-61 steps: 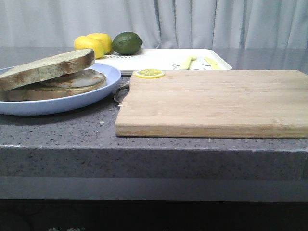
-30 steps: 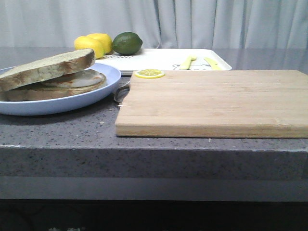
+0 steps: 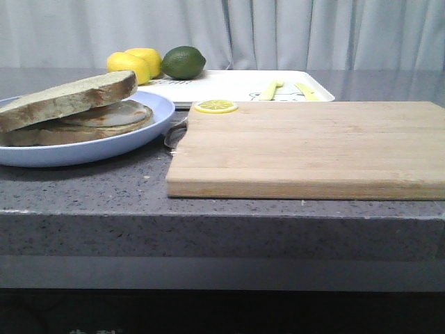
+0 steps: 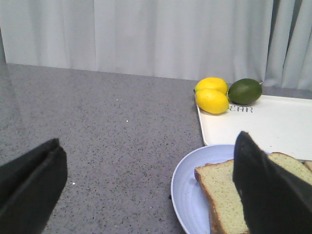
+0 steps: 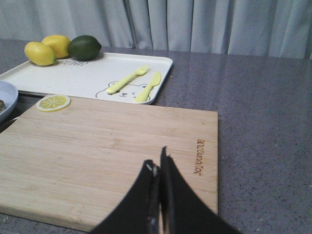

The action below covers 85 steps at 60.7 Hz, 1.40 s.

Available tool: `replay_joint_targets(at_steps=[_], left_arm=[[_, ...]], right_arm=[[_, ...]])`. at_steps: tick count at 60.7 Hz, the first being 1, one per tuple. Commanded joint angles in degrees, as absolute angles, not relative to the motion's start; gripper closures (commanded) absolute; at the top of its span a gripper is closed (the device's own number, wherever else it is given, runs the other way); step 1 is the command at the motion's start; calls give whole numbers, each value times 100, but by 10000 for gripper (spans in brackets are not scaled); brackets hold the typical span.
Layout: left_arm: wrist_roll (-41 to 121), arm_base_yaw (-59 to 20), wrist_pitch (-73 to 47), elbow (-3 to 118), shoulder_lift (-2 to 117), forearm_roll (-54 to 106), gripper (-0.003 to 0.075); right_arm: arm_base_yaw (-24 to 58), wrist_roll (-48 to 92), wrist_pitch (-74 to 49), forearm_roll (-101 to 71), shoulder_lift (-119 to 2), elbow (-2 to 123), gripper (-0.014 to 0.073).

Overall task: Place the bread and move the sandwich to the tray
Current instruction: 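Grasp the blue plate rim with the left gripper and lift it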

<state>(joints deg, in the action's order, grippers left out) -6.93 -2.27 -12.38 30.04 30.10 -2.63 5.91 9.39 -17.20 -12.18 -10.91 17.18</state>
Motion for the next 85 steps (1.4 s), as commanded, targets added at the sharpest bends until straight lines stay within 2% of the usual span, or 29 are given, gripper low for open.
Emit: replay_joint_targets(at_steps=[1,16,22,46,76,81,85], left_arm=[[-712,-221,-1052,3367,3359,-195,49],[-712,-221,-2905,4513,5306,-133,49],[-712,-221,-3231,4882,5983,33,49],[-712,-221,-3313,5582,7691,203,49],[-712,-221,-3245,5586,8305,203,51],[-712,-221,-3245,5586,8317,203,100],[-712,-221,-3245,5586,8317,203,197]], right_arm=[[604,931,-1156,-1200,-1135,1866,654],[604,931,-1168,-1200,-1135,1866,654],[604,931,-1167,-1205,-1135,1866,654],[604,931,-1184,-1204,-1135,1866,654],[604,931,-1183,-1204,-1135,1861,654],[604,931,-1177,-1204,-1135,1860,654],[604,931,-1177,-1204,-1135,1855,654]])
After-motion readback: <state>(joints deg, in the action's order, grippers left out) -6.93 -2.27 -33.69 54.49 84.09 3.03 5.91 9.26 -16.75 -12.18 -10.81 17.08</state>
